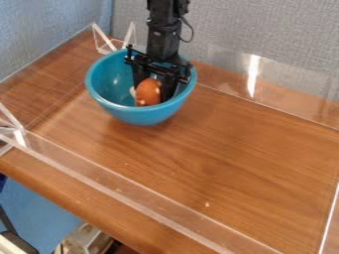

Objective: Remove the mushroom from inside the blue bowl and put it on the table

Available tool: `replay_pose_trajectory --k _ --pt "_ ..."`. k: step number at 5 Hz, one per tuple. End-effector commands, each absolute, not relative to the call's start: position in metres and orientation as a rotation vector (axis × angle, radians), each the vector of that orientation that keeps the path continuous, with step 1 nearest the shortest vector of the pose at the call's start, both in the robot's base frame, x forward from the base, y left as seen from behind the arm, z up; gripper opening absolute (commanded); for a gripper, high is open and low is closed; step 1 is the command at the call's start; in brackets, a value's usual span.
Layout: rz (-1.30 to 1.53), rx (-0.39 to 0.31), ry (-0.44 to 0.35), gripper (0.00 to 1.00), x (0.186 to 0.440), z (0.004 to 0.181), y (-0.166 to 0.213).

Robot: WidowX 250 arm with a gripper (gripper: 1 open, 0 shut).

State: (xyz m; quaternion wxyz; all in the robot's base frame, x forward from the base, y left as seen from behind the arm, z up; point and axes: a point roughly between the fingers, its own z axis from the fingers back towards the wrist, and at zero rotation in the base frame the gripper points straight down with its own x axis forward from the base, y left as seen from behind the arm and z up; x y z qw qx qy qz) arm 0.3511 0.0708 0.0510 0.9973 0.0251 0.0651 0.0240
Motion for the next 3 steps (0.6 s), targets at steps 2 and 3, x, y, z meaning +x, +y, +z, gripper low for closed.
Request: replay_pose_trajectory --k 2,3 --pt "0.007 0.065 0.054 0.00 0.3526 0.0810 0.0588" --pt "-0.007 0.064 0.043 0.00 0.3476 0.0878 0.0619"
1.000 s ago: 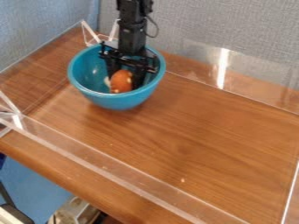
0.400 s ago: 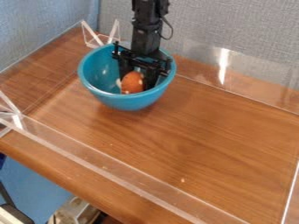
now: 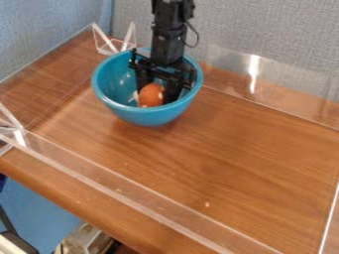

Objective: Remove the mushroom from inside the blue bowl and put it on the table

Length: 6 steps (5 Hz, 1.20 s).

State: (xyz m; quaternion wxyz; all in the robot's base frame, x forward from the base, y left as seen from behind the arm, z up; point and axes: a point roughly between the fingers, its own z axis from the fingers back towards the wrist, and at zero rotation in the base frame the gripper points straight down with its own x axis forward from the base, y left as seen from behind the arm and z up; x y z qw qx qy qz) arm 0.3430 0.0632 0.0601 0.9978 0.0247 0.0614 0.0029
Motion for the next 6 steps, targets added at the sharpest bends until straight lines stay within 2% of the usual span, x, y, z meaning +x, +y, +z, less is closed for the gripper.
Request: replay_pose_trajectory --k 1,4,6 --pt "-0.002 0.067 0.033 0.00 0.354 0.095 0.057" --pt "0.039 0.080 -0.003 0.00 0.366 0.120 0.025" --pt "-0.047 0.086 -0.025 0.00 0.372 0.119 0.016"
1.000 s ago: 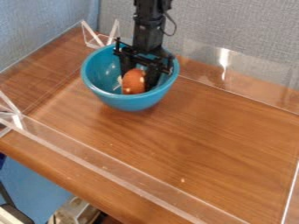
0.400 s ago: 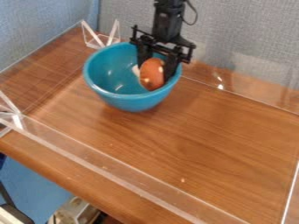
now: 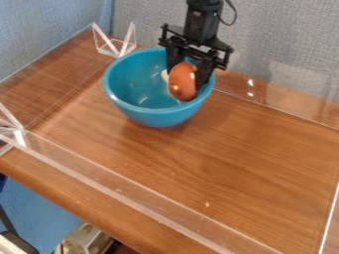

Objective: Remove the mushroom from inside the blue bowl and put it on the table

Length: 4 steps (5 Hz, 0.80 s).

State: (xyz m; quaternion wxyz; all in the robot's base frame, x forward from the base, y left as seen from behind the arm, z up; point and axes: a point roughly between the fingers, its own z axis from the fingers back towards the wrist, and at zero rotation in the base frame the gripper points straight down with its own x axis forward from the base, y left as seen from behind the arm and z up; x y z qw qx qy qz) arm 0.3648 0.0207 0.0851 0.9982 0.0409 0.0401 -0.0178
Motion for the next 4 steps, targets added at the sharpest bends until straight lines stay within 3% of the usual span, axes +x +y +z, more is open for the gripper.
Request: replay_pose_trajectory --k 1,2,4 --pt "-0.117 0.087 -0.033 0.00 0.365 0.132 -0.002" --pt "-0.238 0.089 -0.031 0.00 0.351 0.142 -0.027" --pt "-0.262 0.088 -0.022 0.00 0.340 0.155 -0.025"
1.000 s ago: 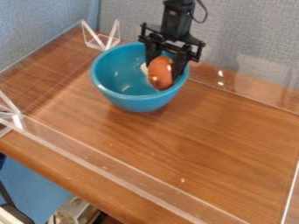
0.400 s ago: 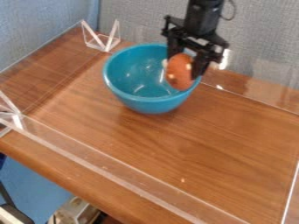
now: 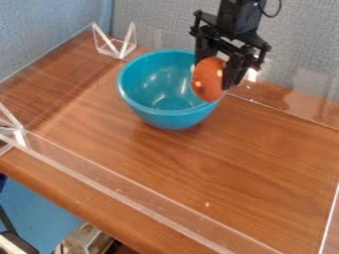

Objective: Remove the mushroom from inside the blue bowl and put it on the table

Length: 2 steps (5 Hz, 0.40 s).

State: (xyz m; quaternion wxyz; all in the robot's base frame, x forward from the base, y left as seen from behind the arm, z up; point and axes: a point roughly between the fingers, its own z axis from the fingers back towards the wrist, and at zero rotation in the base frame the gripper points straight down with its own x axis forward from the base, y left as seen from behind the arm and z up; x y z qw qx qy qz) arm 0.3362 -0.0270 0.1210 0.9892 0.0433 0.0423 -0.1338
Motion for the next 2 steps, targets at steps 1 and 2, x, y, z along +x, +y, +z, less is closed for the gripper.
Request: replay_pose_trajectory --k 1,2 --pt "-0.254 0.088 -0.019 0.00 0.3380 0.1604 -0.0220" --pt "-0.243 0.088 -0.015 0.00 0.3350 0.1608 -0.0148"
